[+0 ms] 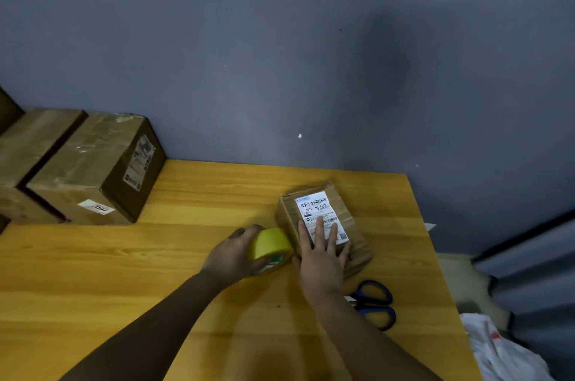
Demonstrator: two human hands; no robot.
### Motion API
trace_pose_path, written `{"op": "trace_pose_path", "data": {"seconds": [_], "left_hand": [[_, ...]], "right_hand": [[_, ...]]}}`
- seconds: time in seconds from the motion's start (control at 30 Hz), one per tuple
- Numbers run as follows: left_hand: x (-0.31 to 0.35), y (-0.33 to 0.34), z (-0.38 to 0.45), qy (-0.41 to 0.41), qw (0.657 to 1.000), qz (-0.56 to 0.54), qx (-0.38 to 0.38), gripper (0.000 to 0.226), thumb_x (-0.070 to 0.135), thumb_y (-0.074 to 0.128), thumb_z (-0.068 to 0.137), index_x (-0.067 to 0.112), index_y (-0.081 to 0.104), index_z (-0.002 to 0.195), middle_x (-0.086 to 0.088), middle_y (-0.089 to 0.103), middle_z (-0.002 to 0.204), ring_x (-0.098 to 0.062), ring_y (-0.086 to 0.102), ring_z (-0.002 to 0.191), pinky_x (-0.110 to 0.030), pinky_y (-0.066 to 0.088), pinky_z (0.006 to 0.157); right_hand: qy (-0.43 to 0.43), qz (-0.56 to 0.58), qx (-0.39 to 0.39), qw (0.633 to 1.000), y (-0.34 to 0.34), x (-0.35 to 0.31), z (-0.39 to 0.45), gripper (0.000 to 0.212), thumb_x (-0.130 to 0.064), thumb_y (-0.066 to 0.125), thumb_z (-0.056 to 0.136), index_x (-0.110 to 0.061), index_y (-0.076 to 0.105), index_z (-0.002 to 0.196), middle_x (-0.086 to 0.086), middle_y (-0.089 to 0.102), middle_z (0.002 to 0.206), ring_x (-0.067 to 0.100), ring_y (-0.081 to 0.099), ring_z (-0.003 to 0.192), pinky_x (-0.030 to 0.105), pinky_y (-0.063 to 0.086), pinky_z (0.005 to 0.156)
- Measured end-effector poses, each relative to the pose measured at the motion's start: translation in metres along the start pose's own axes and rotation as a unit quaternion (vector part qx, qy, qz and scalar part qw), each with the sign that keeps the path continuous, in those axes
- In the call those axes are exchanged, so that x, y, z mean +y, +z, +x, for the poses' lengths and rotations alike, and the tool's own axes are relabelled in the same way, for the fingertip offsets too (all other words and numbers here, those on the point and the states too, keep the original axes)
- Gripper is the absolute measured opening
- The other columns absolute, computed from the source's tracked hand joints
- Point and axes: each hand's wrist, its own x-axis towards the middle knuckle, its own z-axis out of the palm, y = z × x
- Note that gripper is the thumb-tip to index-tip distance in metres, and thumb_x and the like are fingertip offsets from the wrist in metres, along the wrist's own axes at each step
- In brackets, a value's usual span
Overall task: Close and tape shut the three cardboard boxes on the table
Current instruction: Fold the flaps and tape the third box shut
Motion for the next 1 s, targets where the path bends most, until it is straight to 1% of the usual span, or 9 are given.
{"op": "trace_pose_path", "data": {"seconds": [0.07,0.17,0.27,0.33,0.47,0.6,0.73,0.87,1.0], "left_hand": [[-0.004,0.002,-0.002,0.003,1.0,-0.028,-0.002,0.071,0.047,0.071,0.078,0.03,0.036,0.137,0.0,0.048,0.13,-0.021,0.055,0.11,-0.029,0.045,0.078],[-0.018,0.013,-0.014,-0.023,0.997,-0.079,0.0,0.08,0.04,0.078,0.073,0.023,0.033,0.138,-0.001,0.046,0.133,-0.021,0.056,0.111,-0.029,0.047,0.08],[-0.027,0.021,-0.022,-0.071,0.992,-0.102,0.016,0.068,0.031,0.077,0.076,0.017,0.038,0.13,-0.008,0.057,0.122,-0.025,0.06,0.102,-0.032,0.047,0.073],[-0.024,0.017,-0.021,-0.057,0.993,-0.098,0.043,0.062,0.034,0.075,0.078,0.018,0.041,0.128,-0.008,0.062,0.115,-0.025,0.061,0.097,-0.032,0.046,0.069],[-0.001,-0.015,-0.007,-0.016,0.993,-0.059,0.105,0.064,0.044,0.074,0.075,0.023,0.048,0.13,-0.002,0.063,0.118,-0.028,0.062,0.102,-0.033,0.045,0.07],[0.037,-0.059,0.008,0.027,0.987,-0.074,0.137,0.063,0.059,0.065,0.069,0.029,0.048,0.121,0.002,0.066,0.111,-0.028,0.062,0.102,-0.034,0.046,0.077],[0.083,-0.086,0.03,0.063,0.982,-0.105,0.143,0.057,0.043,0.077,0.073,0.025,0.045,0.116,0.003,0.063,0.11,-0.025,0.061,0.1,-0.031,0.045,0.071],[0.12,-0.095,0.048,0.102,0.989,-0.011,0.103,0.062,0.051,0.074,0.072,0.03,0.042,0.121,0.001,0.061,0.12,-0.028,0.058,0.11,-0.037,0.048,0.082],[0.152,-0.088,0.063,0.103,0.985,0.105,0.089,0.066,0.063,0.065,0.074,0.028,0.043,0.125,-0.005,0.061,0.121,-0.029,0.057,0.115,-0.038,0.047,0.084]], "right_hand": [[0.0,0.0,-0.007,1.0,0.001,0.001,0.0,0.07,-0.045,0.029,0.103,-0.031,-0.029,0.141,0.005,-0.034,0.149,0.038,-0.023,0.143,0.063,-0.007,0.112],[-0.001,0.001,-0.005,1.0,-0.001,-0.001,0.001,0.067,-0.044,0.029,0.103,-0.032,-0.019,0.149,0.006,-0.025,0.157,0.038,-0.02,0.144,0.063,-0.005,0.113],[0.001,0.005,-0.009,1.0,-0.003,-0.001,0.0,0.065,-0.041,0.03,0.104,-0.032,-0.014,0.151,0.005,-0.022,0.159,0.037,-0.02,0.144,0.062,-0.004,0.115],[0.003,0.017,-0.007,1.0,-0.006,0.001,0.0,0.064,-0.039,0.03,0.104,-0.033,-0.013,0.151,0.004,-0.021,0.159,0.036,-0.019,0.145,0.061,-0.003,0.116],[0.013,0.078,-0.003,0.997,-0.024,0.014,0.008,0.063,-0.041,0.032,0.103,-0.034,-0.006,0.153,0.0,-0.015,0.161,0.031,-0.013,0.148,0.057,0.0,0.117],[0.001,0.185,0.001,0.983,-0.042,0.038,0.024,0.066,-0.041,0.044,0.1,-0.032,0.007,0.154,-0.002,0.002,0.163,0.027,0.006,0.149,0.055,0.021,0.116],[-0.041,0.318,-0.017,0.947,-0.054,0.059,0.038,0.066,-0.039,0.055,0.095,-0.031,0.022,0.152,-0.004,0.027,0.157,0.023,0.03,0.142,0.049,0.033,0.112],[-0.025,0.519,-0.092,0.85,-0.06,0.082,0.045,0.055,-0.028,0.057,0.096,-0.026,0.034,0.146,-0.001,0.045,0.144,0.019,0.048,0.128,0.042,0.041,0.107],[0.006,0.529,-0.084,0.844,-0.05,0.099,0.046,0.049,-0.023,0.051,0.1,-0.02,0.037,0.146,0.001,0.044,0.145,0.019,0.044,0.131,0.036,0.04,0.107]]}}
